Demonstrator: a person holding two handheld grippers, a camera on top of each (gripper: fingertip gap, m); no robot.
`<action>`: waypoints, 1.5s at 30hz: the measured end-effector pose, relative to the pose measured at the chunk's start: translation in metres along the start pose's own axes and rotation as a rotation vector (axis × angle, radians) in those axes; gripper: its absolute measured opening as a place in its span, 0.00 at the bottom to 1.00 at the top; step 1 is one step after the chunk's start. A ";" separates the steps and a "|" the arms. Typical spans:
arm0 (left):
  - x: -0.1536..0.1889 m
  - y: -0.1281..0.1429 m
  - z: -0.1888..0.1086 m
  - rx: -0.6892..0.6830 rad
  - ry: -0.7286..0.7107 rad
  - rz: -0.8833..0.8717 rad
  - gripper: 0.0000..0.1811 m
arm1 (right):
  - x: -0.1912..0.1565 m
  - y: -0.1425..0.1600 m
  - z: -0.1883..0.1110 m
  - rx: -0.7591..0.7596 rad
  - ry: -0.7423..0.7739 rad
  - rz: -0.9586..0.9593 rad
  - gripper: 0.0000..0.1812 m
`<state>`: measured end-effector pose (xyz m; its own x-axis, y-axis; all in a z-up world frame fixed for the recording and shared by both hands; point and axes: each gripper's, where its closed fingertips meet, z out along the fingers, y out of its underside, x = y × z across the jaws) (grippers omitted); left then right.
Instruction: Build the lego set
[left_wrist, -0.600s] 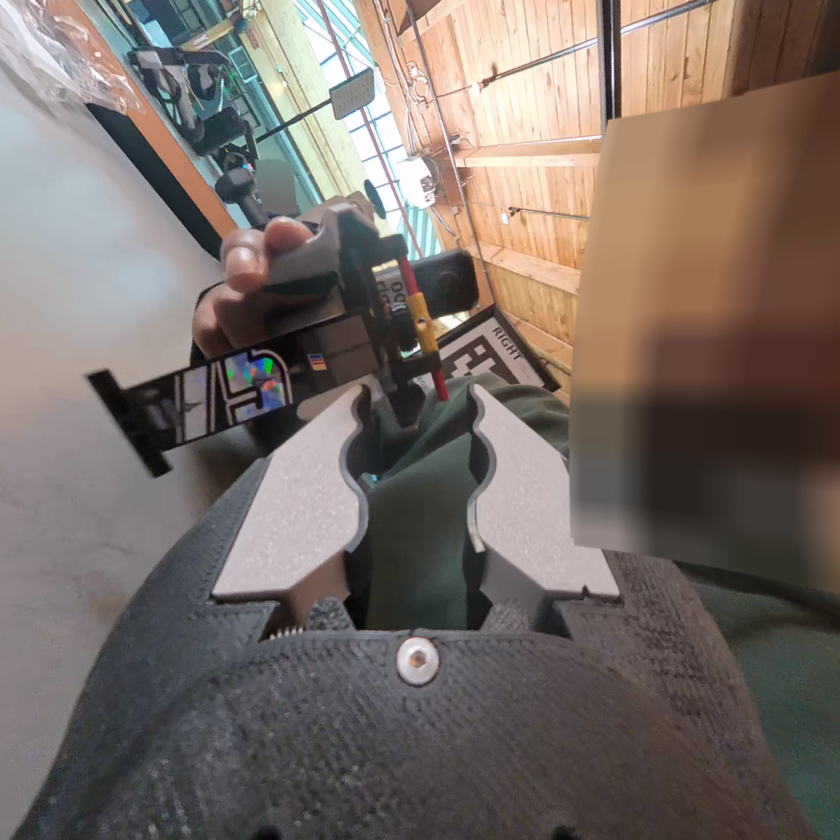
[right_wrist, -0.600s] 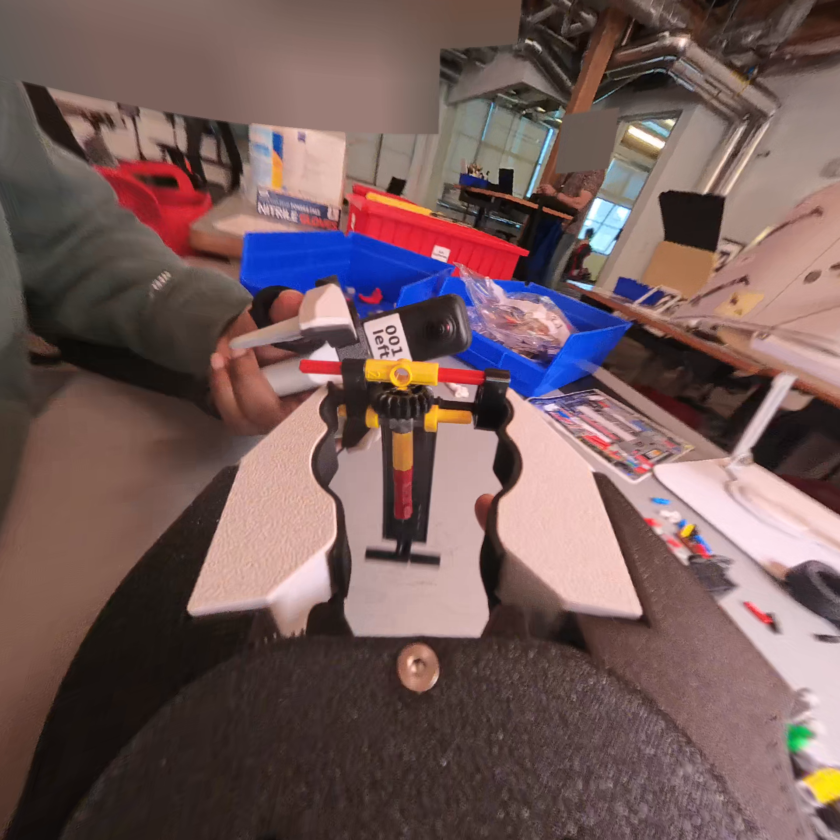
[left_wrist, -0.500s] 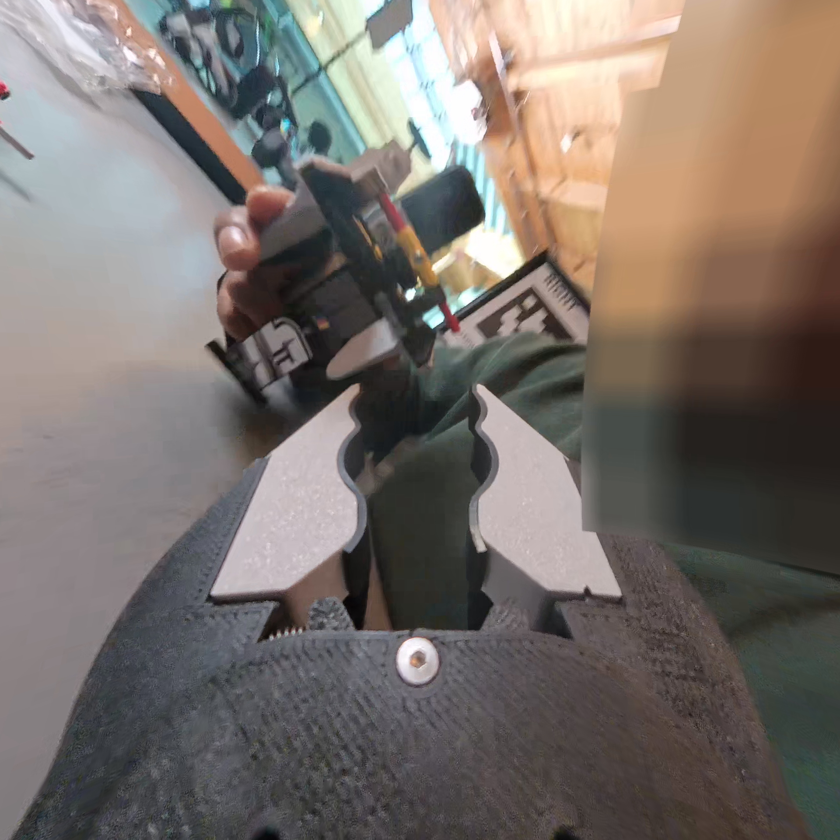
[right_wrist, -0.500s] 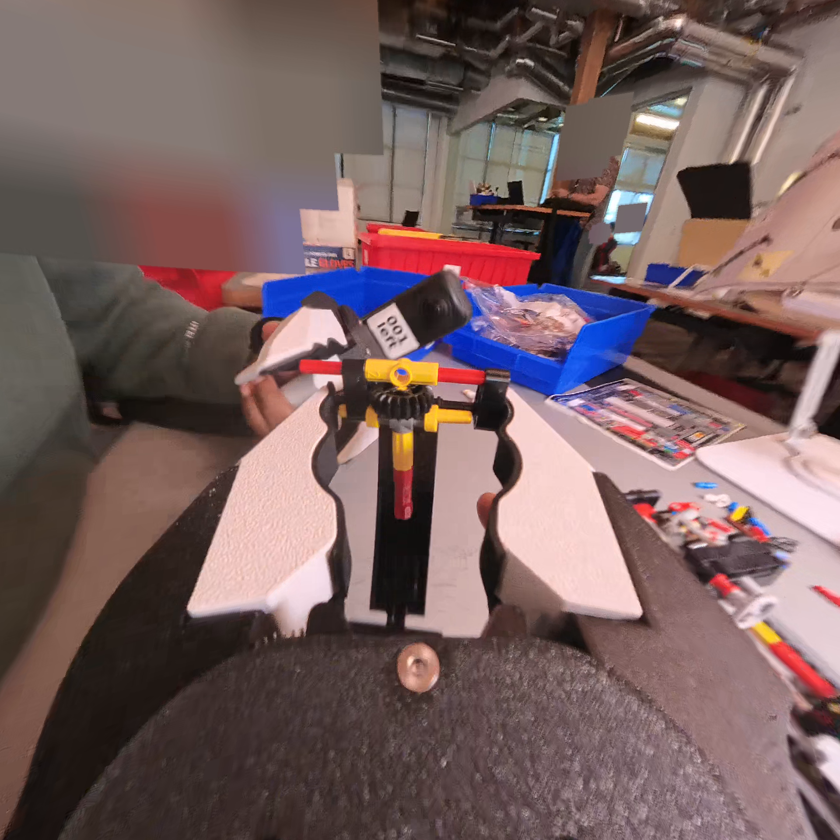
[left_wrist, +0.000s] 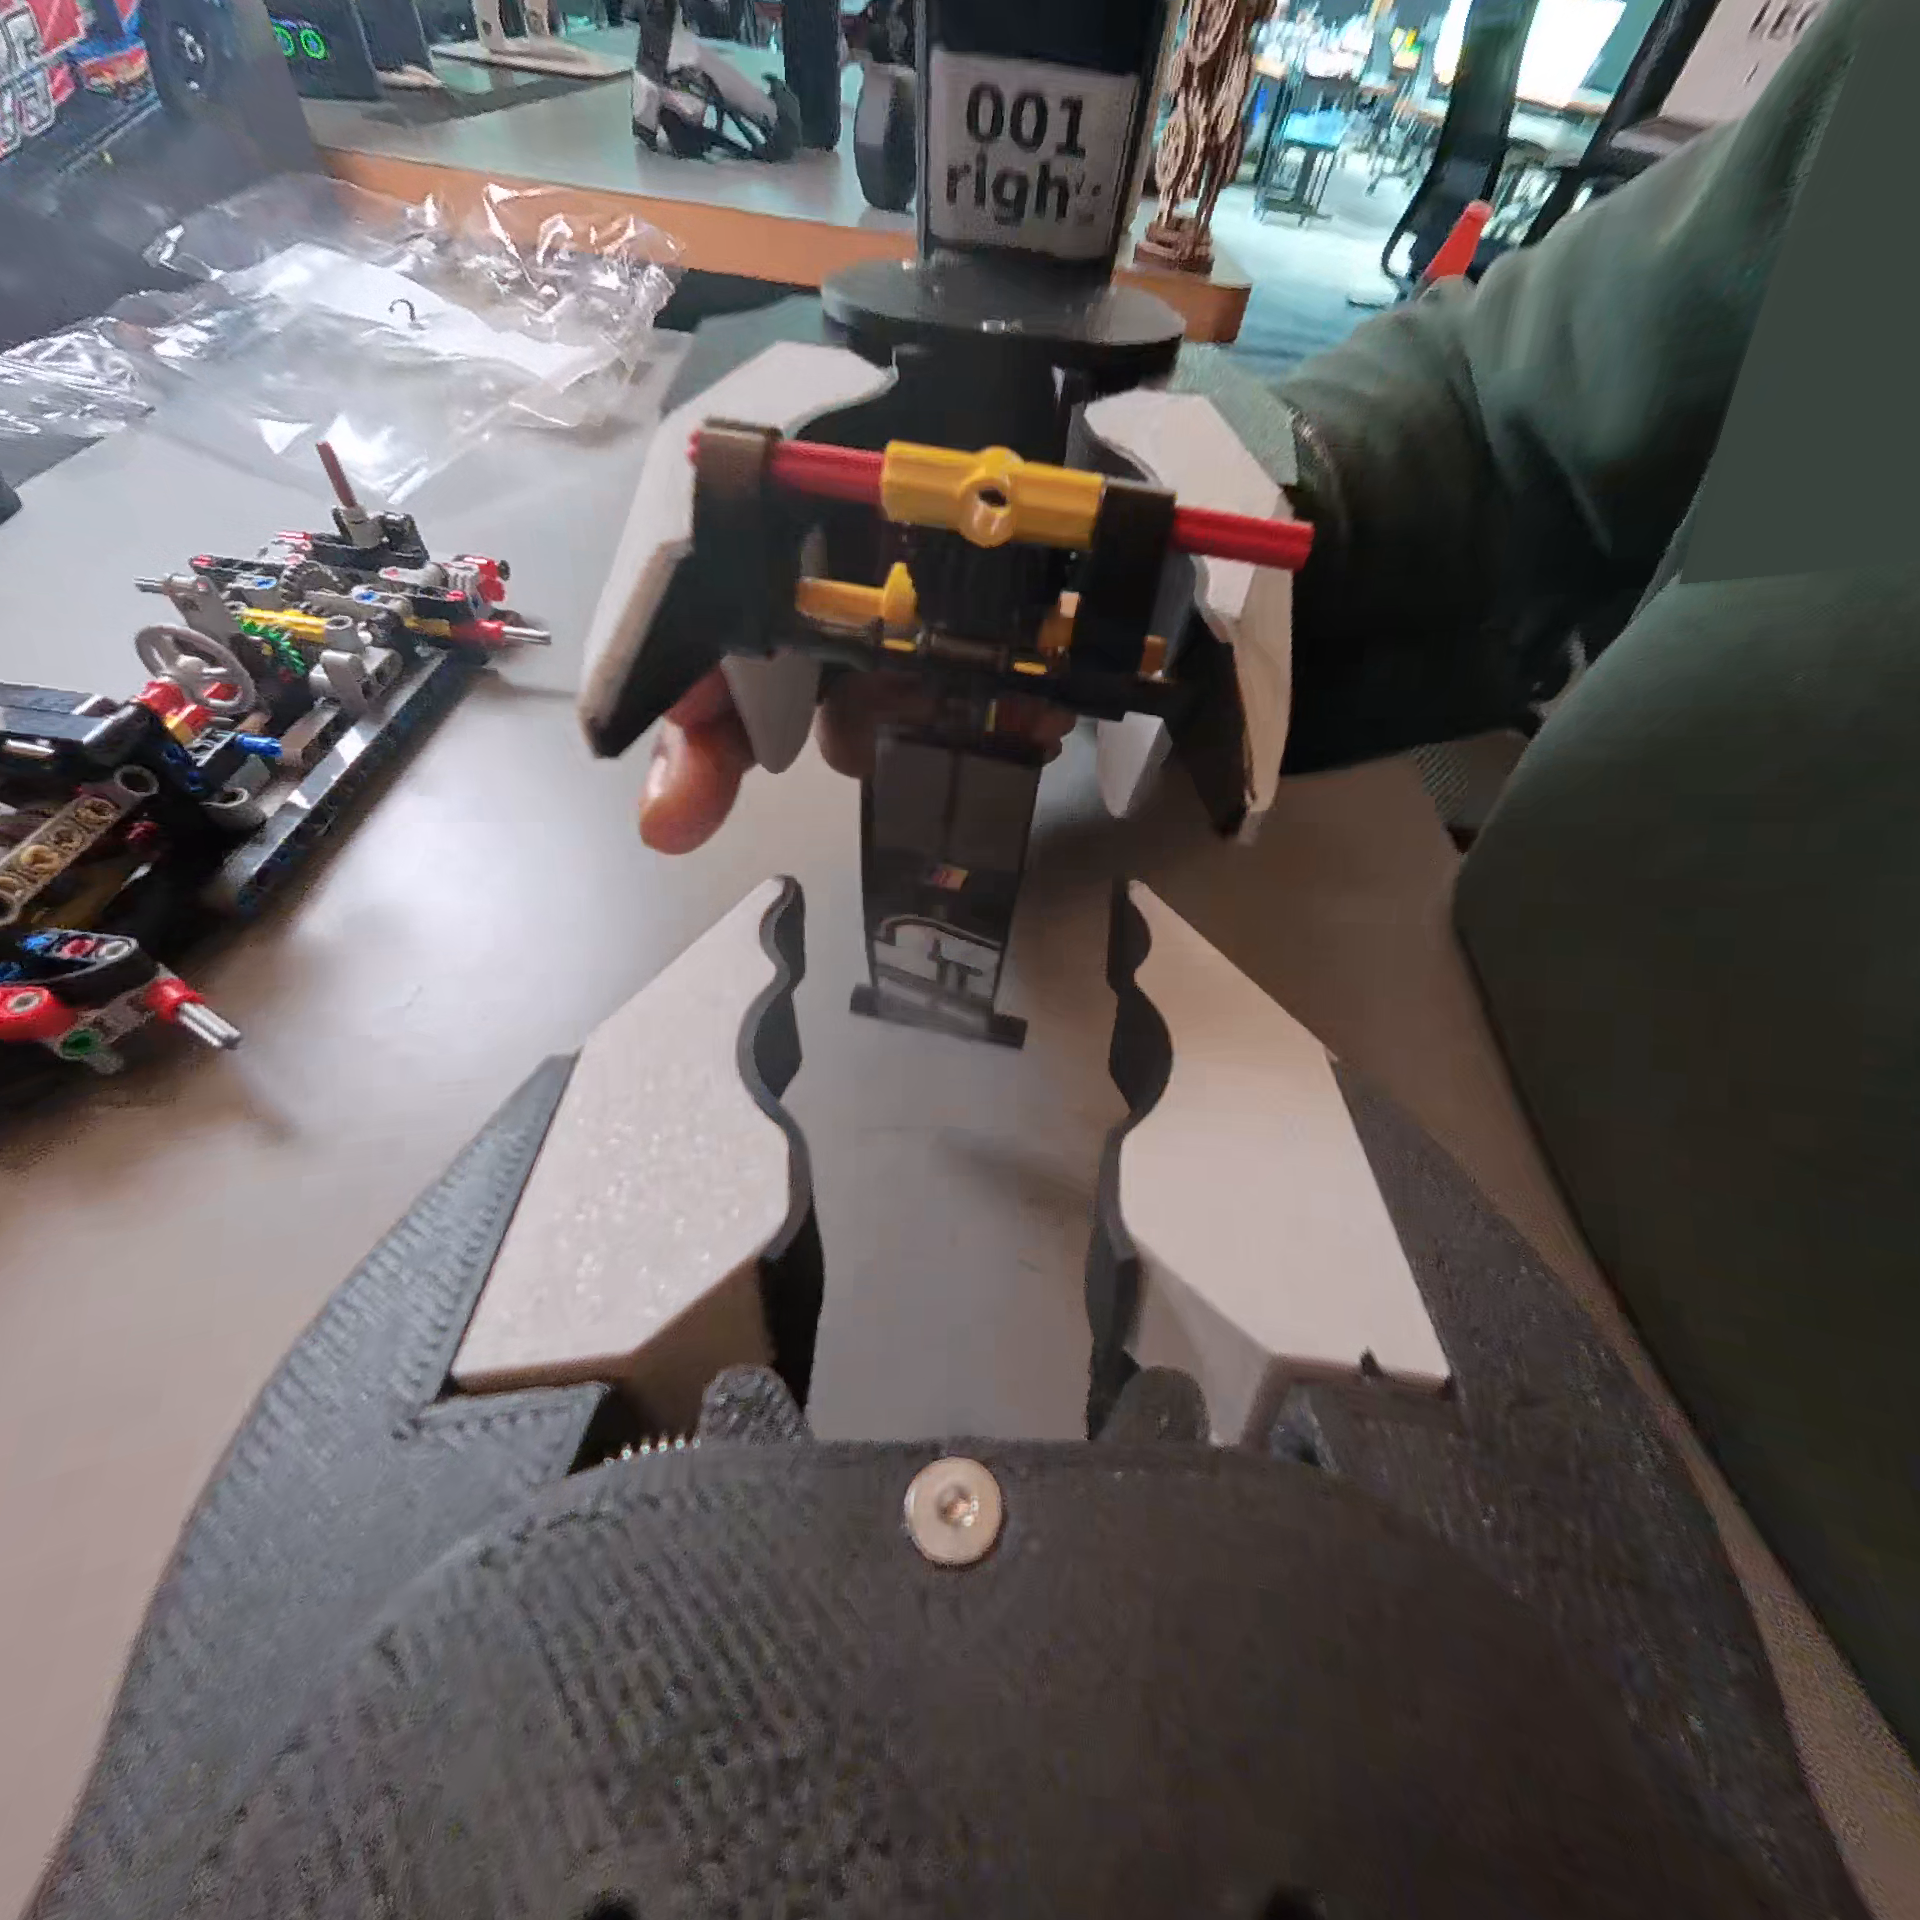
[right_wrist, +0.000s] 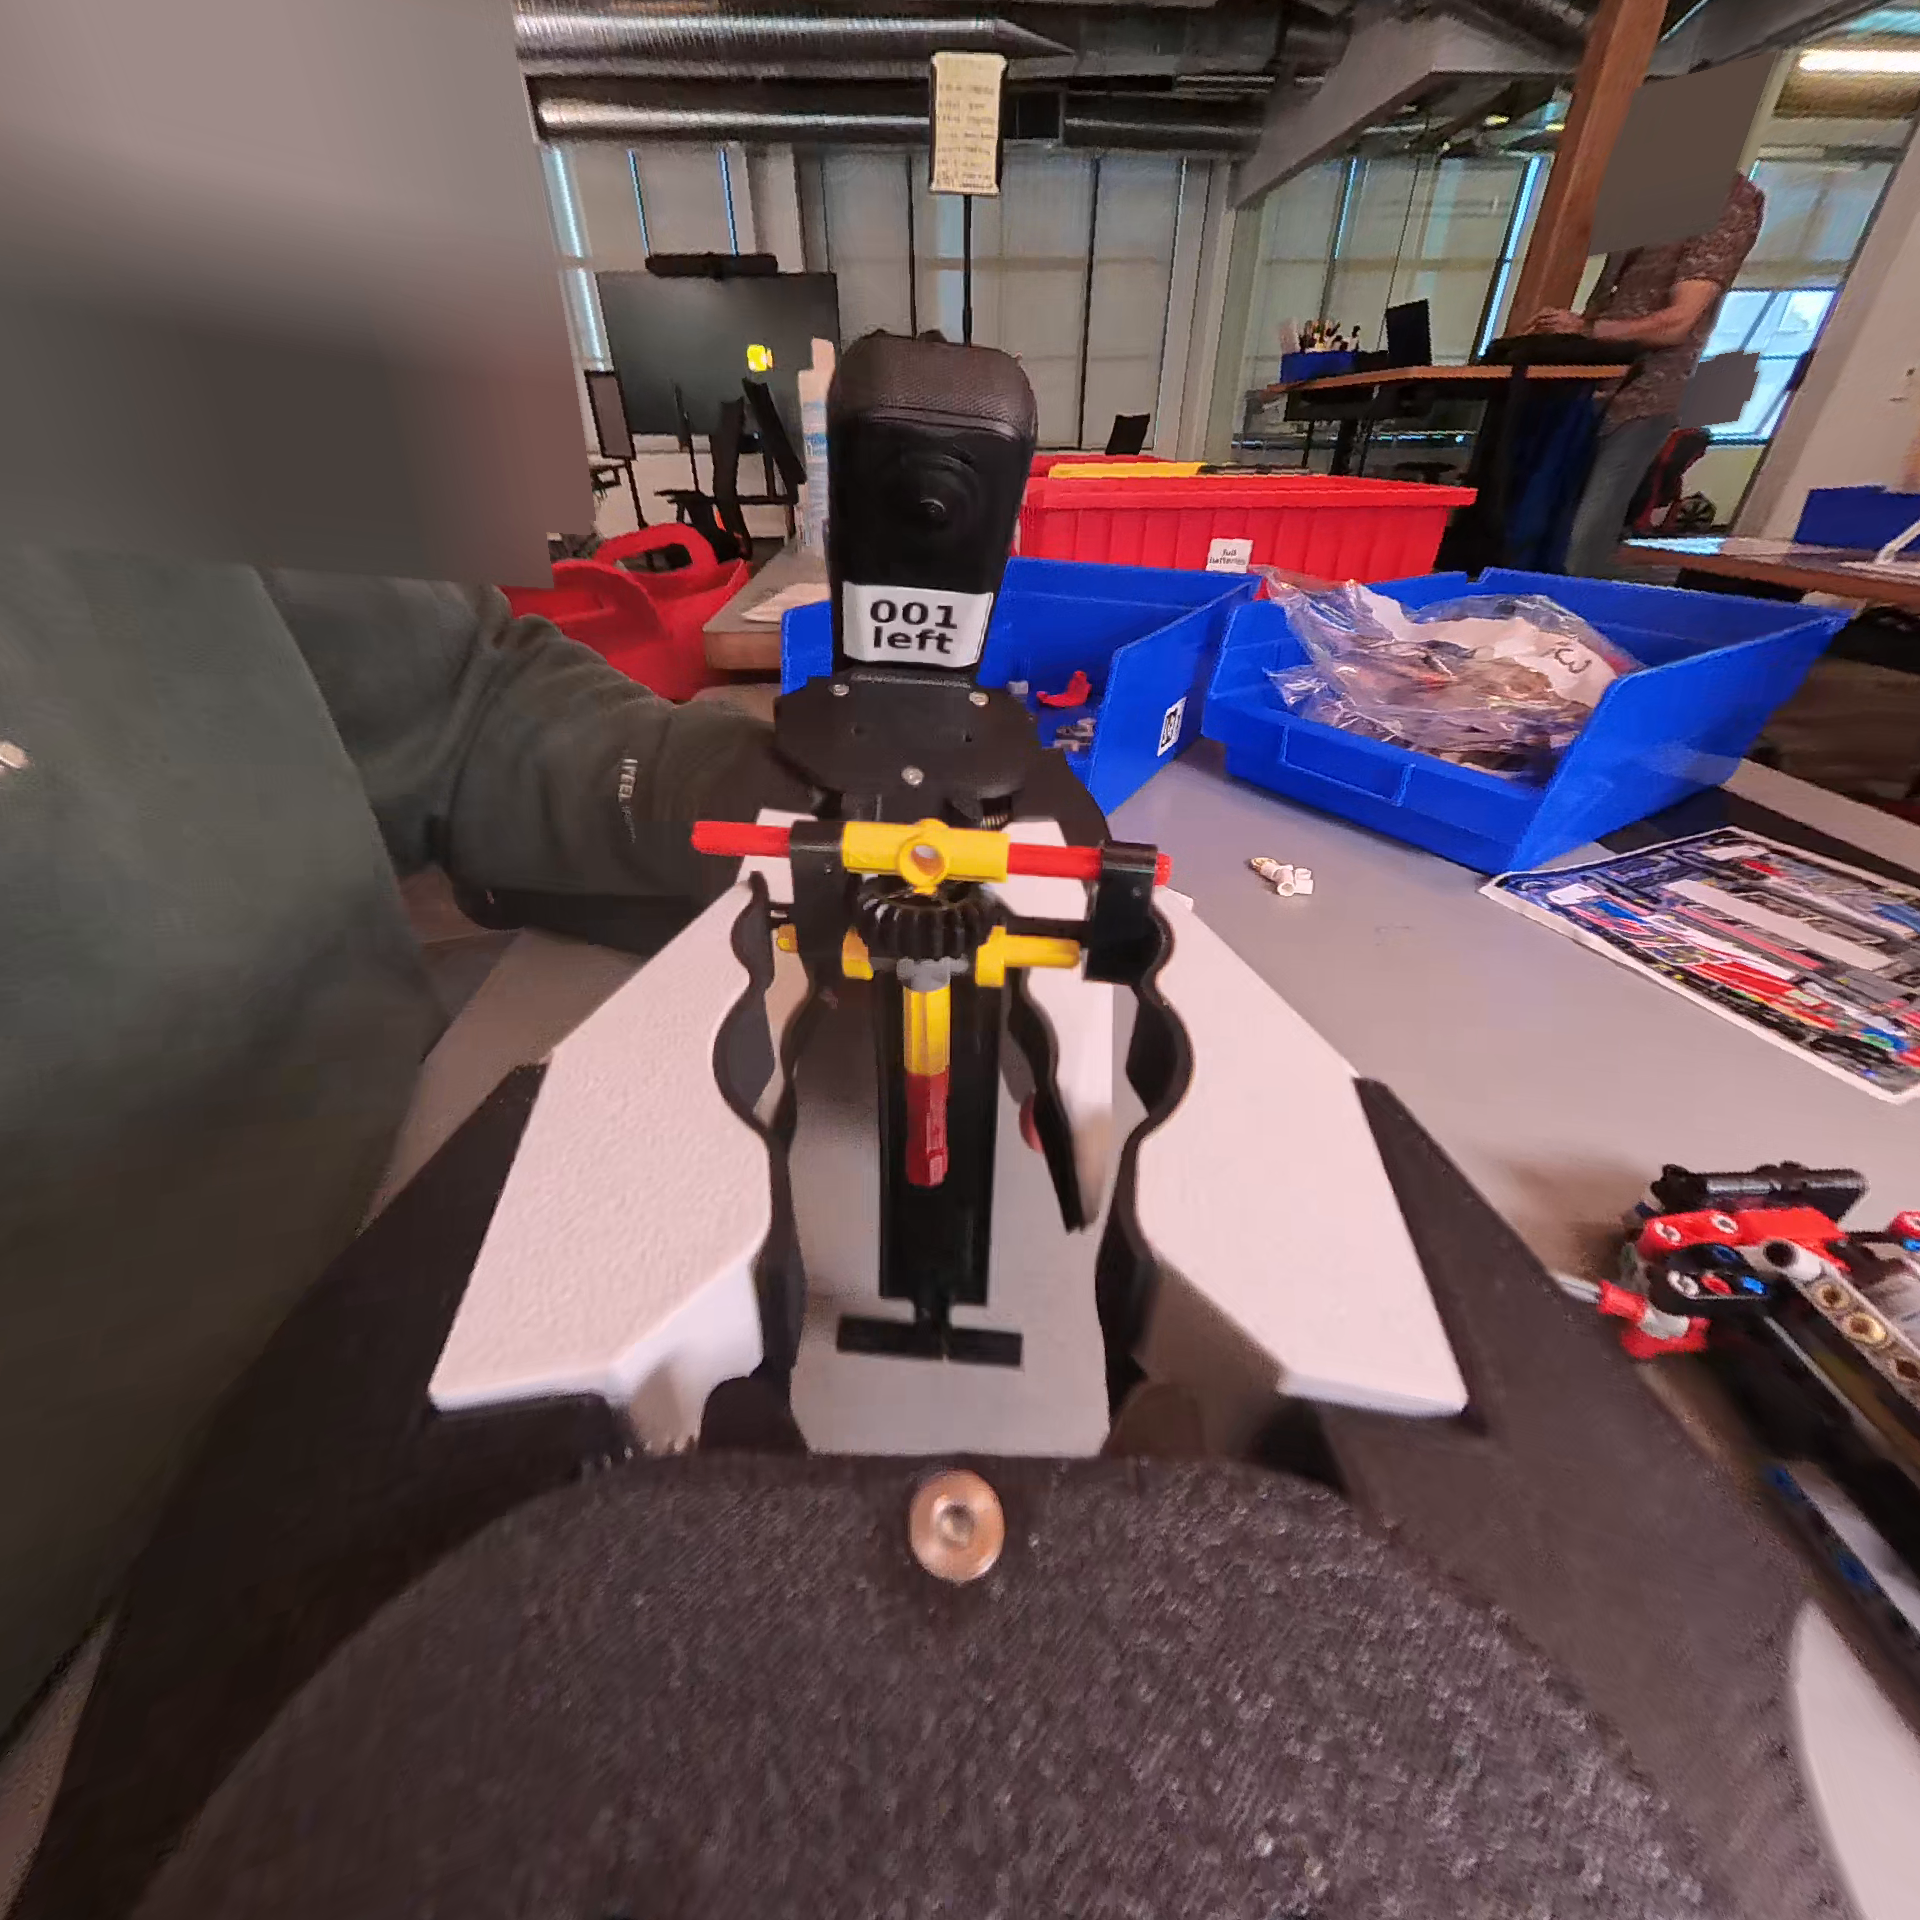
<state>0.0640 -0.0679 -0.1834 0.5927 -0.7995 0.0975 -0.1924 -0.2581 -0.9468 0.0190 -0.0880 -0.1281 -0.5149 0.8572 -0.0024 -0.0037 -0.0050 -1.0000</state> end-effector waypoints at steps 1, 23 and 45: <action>0.000 0.001 0.002 -0.004 -0.019 0.028 0.29 | -0.002 0.000 0.002 -0.007 0.002 -0.012 0.36; -0.058 0.001 -0.036 -0.151 -0.544 0.533 0.10 | 0.010 0.047 -0.018 -0.322 0.001 0.081 0.39; -0.052 0.026 -0.023 -0.231 -0.428 0.421 0.14 | 0.023 0.067 -0.014 -0.497 0.086 0.154 0.07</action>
<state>0.0100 -0.0451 -0.2057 0.6801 -0.5834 -0.4440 -0.6119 -0.1182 -0.7821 0.0191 -0.0617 -0.1957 -0.4057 0.9049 -0.1289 0.4840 0.0931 -0.8701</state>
